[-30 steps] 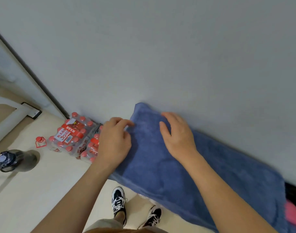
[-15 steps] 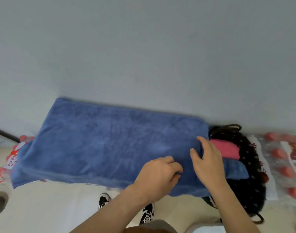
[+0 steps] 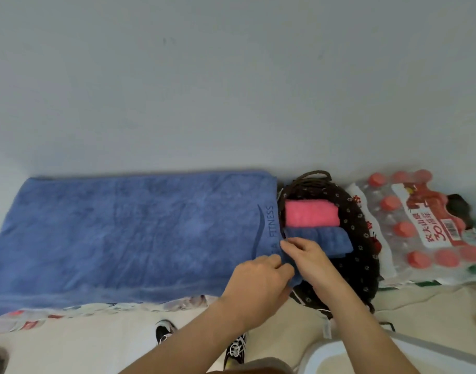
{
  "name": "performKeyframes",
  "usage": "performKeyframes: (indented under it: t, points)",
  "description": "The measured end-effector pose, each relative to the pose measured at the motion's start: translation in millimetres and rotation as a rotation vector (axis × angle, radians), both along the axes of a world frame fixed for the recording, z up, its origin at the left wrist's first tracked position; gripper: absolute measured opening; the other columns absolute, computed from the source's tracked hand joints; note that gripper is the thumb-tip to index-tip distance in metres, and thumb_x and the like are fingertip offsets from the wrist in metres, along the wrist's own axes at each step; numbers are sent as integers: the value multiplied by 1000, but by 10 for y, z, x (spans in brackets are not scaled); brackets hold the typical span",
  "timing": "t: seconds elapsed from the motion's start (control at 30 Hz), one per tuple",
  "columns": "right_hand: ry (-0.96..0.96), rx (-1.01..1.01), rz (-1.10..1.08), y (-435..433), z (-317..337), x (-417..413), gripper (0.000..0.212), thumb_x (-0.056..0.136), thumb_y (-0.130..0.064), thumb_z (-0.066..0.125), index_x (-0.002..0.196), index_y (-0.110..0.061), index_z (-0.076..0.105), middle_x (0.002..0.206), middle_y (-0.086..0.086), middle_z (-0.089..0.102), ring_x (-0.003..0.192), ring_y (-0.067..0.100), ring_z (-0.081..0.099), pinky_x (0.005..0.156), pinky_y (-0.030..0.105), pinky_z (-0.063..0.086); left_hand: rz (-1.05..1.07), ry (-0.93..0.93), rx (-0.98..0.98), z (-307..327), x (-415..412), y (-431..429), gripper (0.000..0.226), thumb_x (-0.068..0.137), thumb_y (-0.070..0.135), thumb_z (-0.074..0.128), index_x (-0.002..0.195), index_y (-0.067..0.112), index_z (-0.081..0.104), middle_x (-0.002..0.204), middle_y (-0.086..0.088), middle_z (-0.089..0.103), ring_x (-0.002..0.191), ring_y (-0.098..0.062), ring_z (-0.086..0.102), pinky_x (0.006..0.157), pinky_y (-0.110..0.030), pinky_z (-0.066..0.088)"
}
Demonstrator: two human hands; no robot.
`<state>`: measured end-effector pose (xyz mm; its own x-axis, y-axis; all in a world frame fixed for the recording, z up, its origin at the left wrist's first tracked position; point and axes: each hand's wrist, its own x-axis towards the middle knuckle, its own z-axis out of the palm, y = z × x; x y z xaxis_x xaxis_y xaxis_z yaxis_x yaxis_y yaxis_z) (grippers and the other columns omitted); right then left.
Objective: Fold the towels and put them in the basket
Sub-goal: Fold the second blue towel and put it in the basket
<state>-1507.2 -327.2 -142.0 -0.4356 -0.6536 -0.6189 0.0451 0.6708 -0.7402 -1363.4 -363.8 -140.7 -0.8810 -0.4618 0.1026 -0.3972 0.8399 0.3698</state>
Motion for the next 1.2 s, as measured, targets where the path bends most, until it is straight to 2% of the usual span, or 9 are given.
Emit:
performKeyframes:
  t: [0.1,0.2,0.37,0.53,0.63,0.8,1.0,1.1,1.2]
  points:
    - [-317,-97,-121,61,56,-15,15,93,-9,57,99,-2,69,96,17,73,87,24,71,70,31,55,108,-21,-19,20,-107,122,38,68,56,55,89,25,54,75,10,56,62,-9,56,43,-23,42]
    - [-410,-123,-192,70,67,-54,15,91,-5,55,101,1,65,100,22,71,92,31,69,82,42,56,251,-41,25,69,-218,216,52,65,64,51,97,23,51,80,10,56,65,-8,55,43,-25,45]
    - [-403,-166,-151,31,101,-129,13,87,0,53,83,-8,64,73,12,66,67,20,63,61,32,51,316,-17,77,83,-250,200,36,62,32,66,89,23,44,74,10,53,60,-10,55,38,-23,35]
    - [-388,-171,-140,-68,99,-172,7,83,-9,58,85,-10,65,84,16,65,77,25,59,74,38,45,452,30,246,141,-217,130,21,71,19,52,82,24,35,61,8,49,51,-17,42,42,-28,26]
    - [-327,-136,-172,-265,97,-193,17,85,-18,62,95,-5,67,93,21,67,85,32,59,78,45,44,523,171,542,165,-152,50,15,74,9,49,77,23,45,64,4,58,58,-17,49,54,-32,38]
    - [-139,-144,-143,-724,105,-259,7,87,-13,60,82,-8,63,78,16,59,72,24,54,62,32,38,579,350,903,273,-62,-50,23,61,12,35,69,28,49,61,10,56,59,-7,49,55,-32,43]
    - [134,-287,-86,-1196,320,-99,28,85,-25,57,76,1,57,72,11,48,69,17,44,61,32,36,600,378,1151,439,142,-107,26,76,4,44,81,24,61,76,0,68,65,-7,57,61,-25,44]
    - [173,-351,-5,-1416,470,159,26,83,-23,54,63,-11,43,61,8,36,61,17,36,57,35,31,596,522,1218,585,360,-155,16,86,5,52,90,11,66,81,-17,68,72,-13,58,67,-27,44]
    - [153,-378,73,-1654,578,441,32,86,-16,54,59,-19,38,53,0,33,52,14,34,51,31,29,626,651,1206,664,710,-264,12,94,9,58,96,12,70,87,-10,73,79,-12,65,71,-24,50]
